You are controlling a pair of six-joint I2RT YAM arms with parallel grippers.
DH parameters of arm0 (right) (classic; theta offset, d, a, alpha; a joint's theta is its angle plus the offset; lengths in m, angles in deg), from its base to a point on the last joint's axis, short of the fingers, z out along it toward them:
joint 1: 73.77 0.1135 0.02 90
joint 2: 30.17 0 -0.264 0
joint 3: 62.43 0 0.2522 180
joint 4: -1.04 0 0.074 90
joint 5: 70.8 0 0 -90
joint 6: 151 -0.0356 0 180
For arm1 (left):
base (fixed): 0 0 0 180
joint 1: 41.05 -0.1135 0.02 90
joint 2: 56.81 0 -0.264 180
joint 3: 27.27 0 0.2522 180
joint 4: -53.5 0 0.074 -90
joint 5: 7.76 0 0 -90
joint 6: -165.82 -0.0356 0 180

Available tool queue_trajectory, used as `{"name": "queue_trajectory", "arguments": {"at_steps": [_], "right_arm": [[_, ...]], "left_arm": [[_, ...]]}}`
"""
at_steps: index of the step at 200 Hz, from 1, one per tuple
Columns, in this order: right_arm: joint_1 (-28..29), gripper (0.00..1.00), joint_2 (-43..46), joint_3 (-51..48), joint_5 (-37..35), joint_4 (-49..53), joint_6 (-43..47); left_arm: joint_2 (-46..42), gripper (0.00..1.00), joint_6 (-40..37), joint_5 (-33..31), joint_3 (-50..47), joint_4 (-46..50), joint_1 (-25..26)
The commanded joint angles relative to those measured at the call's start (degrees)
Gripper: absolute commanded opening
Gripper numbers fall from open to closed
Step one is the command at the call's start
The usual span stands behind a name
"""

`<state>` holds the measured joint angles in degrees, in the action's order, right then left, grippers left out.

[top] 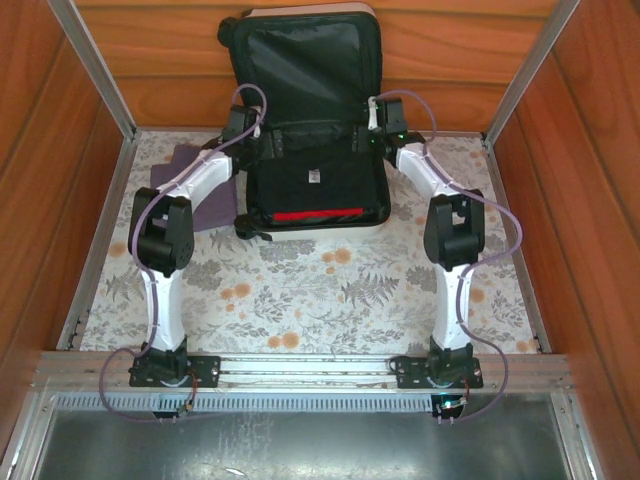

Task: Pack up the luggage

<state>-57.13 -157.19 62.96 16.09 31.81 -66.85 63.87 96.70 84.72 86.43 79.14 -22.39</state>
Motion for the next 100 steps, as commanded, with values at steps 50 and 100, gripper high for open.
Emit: {"name": "queue_trajectory", "arguments": {"at_steps": [50, 100], "right_arm": [[-0.49, 0.84, 7.55, 3.52, -5.32, 4.12, 6.36], [-0.47, 0.81, 21.0, -11.55, -1.33, 2.77, 2.82]], "left_arm": [[-9.31, 1.0, -10.15, -20.77, 3.81, 6.05, -1.41], [-23.98, 0.99, 13.23, -32.45, -14.1, 15.17, -8.44]]}}
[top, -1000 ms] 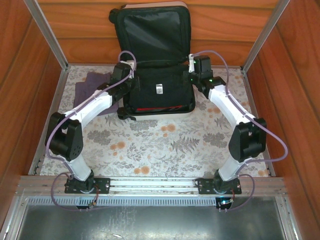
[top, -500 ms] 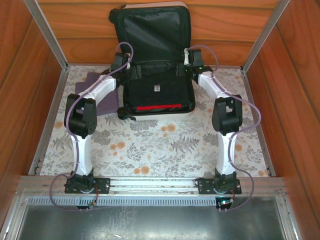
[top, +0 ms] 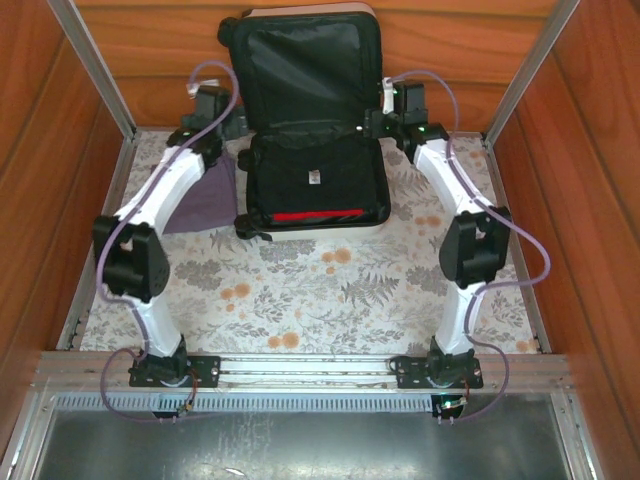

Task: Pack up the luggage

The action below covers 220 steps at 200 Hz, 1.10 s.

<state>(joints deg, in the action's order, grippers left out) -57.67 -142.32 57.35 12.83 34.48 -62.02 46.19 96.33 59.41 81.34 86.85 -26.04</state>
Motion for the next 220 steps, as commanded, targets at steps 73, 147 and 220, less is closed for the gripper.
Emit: {"name": "queue_trajectory", "arguments": {"at_steps": [73, 147, 220], "right_arm": [[0.14, 0.8, 22.46, -28.13, 15.98, 0.23, -11.14], [0.26, 0.78, 29.75, -38.18, 16.86, 0.9, -12.42], [0.62, 0.77, 34.97, -43.37, 16.23, 2.34, -12.52]], "left_arm": [[-15.07, 0.92, 40.41, 4.17, -38.32, 6.71, -11.25], [-10.88, 0.85, 55.32, 9.39, -45.96, -2.98, -10.85], [2.34, 0.58, 66.19, 7.93, -41.21, -10.16, -7.84]]}}
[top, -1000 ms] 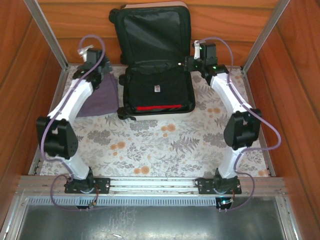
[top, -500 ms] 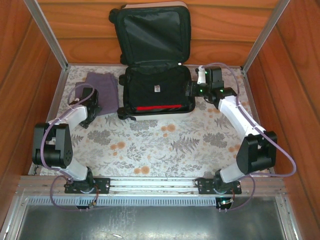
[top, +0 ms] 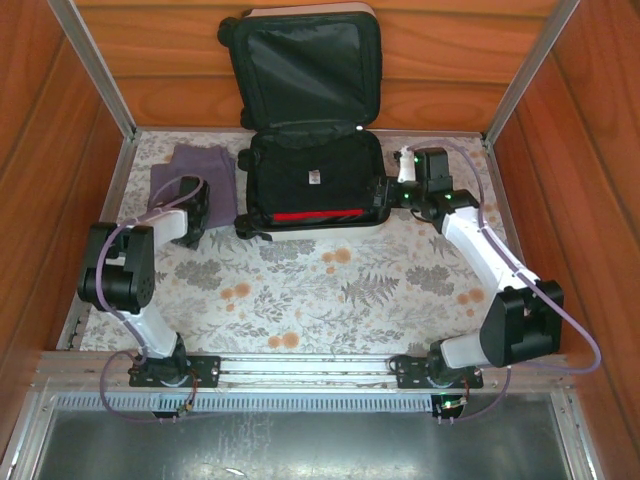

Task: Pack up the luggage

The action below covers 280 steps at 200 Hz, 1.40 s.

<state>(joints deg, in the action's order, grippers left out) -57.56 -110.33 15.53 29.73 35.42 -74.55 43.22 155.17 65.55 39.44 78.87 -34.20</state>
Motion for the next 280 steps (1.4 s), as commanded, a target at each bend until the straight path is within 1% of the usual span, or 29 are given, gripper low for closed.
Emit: {"name": "queue_trajectory", "arguments": {"at_steps": [1, 16, 34, 45, 70, 97, 117, 146, 153, 161, 175, 179, 196, 220, 233, 263, 280], "right_arm": [[0.5, 0.77, 3.11, -1.59, -0.72, 1.46, 0.09], [0.49, 0.76, 4.65, -2.11, -1.9, 2.72, 0.8], [0.55, 0.74, 6.98, -2.62, -3.7, 4.27, 1.57], [0.5, 0.72, 8.55, -3.13, -4.78, 4.59, 2.06], [0.51, 0.63, 11.77, -4.47, -6.58, 4.47, 3.4], [0.51, 0.54, 12.92, -5.13, -5.92, 3.83, 4.1], [0.6, 0.47, 12.84, -5.94, -3.81, 1.47, 2.97], [2.17, 0.4, 12.86, -10.05, 2.22, -7.33, 1.17], [3.0, 0.4, 12.27, -9.96, 3.83, -8.08, 1.01], [3.9, 0.42, 11.0, -8.32, 5.55, -6.53, 1.13], [5.41, 0.5, 6.98, -3.22, 6.79, -0.98, 0.99], [5.85, 0.54, 5.54, -1.38, 7.07, 1.23, 0.87], [7.62, 0.58, 2.6, 1.73, 8.17, 3.83, 1.04], [11.22, 0.59, 0.95, 2.18, 8.89, 1.63, 0.28], [13.82, 0.58, -1.07, 3.75, 8.84, 1.95, 0.42], [20.87, 0.57, -8.43, 9.43, 7.42, 4.3, 2.99], [24.11, 0.57, -12.96, 12.52, 6.86, 4.25, 2.94]], "left_arm": [[5.42, 0.56, 7.37, 1.81, 0.81, -2.2, 0.33], [6.43, 0.4, 6.09, 1.03, 2.33, -2.23, 0.27], [5.65, 0.16, 3.86, -0.58, 2.85, -1.43, -0.2], [4.16, 0.0, 0.97, -1.71, 2.85, -0.12, -0.84], [-1.53, 0.0, -8.8, -3.94, 1.76, 3.79, -3.06], [-9.06, 0.0, -17.99, -2.74, -1.67, 8.13, -5.37], [-14.47, 0.0, -22.18, 1.89, -4.79, 12.78, -5.97], [-21.42, 0.0, -24.72, 12.83, -9.43, 19.12, -5.75], [-22.76, 0.0, -24.62, 14.66, -10.46, 20.71, -5.2], [-24.42, 0.0, -23.94, 16.65, -11.84, 22.2, -4.41], [-27.3, 0.0, -21.15, 20.33, -14.74, 22.75, -1.67], [-27.96, 0.0, -20.6, 21.04, -15.26, 22.85, -0.65], [-30.41, 0.0, -18.67, 21.54, -15.56, 25.72, 4.89], [-33.29, 0.0, -17.24, 20.99, -14.85, 31.39, 11.41], [-34.89, 0.0, -17.45, 20.59, -14.25, 35.48, 13.81], [-40.62, 0.0, -18.27, 18.24, -14.37, 43.83, 16.45], [-43.39, 0.0, -18.11, 18.84, -15.58, 46.68, 17.55]]}}
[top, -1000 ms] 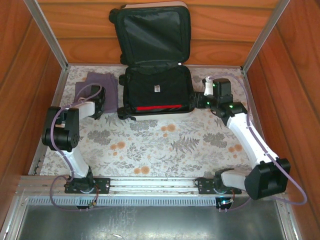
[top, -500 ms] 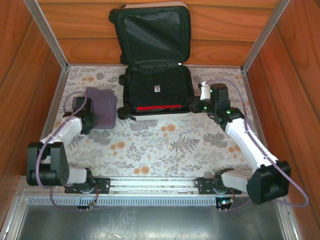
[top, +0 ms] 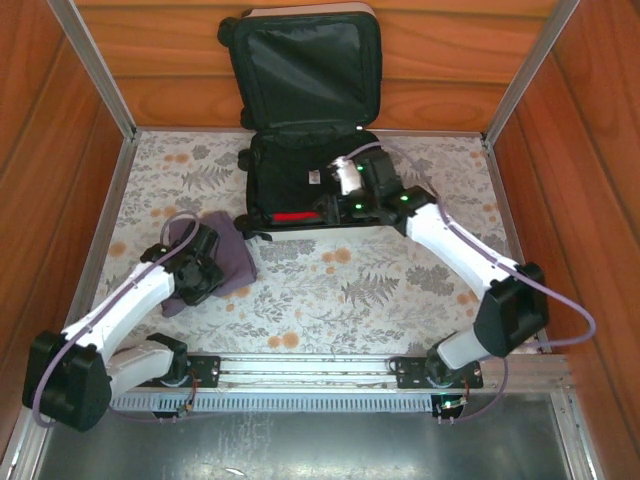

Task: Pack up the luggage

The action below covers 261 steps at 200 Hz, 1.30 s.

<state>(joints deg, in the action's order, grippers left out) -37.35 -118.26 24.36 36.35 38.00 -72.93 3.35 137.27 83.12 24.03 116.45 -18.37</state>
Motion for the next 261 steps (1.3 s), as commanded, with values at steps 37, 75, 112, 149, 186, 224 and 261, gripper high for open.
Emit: {"name": "queue_trajectory", "arguments": {"at_steps": [37, 75, 112, 149, 186, 224, 261], "right_arm": [[10.74, 0.58, -16.68, 14.22, 1.14, 2.74, 4.17], [14.92, 0.53, -29.07, 25.71, 5.6, 3.97, 6.6], [18.34, 0.44, -40.02, 36.77, 8.18, 7.71, 9.81], [20.08, 0.3, -49.75, 45.4, 11.09, 10.61, 10.06], [22.0, 0.13, -52.87, 44.73, 6.05, 14.58, 11.62], [21.94, 0.01, -46.3, 28.95, -5.23, 12.98, 7.3], [21.94, 0.0, -38.65, 13.38, -12.09, 11.59, -2.37]], "left_arm": [[-7.89, 0.0, 2.18, 2.77, -3.65, 11.21, 6.17], [-10.28, 0.0, 5.22, 2.59, -4.78, 12.33, 10.73], [-11.68, 0.0, 6.78, 2.54, -5.54, 12.86, 12.51], [-12.4, 0.0, 7.3, 2.55, -5.72, 13.13, 14.14], [-13.7, 0.0, 8.27, 2.37, -5.81, 13.21, 14.68], [-14.47, 0.0, 8.97, 2.44, -6.06, 13.05, 14.92], [-12.07, 0.0, 8.76, 4.19, -6.6, 9.96, 16.01]]}}
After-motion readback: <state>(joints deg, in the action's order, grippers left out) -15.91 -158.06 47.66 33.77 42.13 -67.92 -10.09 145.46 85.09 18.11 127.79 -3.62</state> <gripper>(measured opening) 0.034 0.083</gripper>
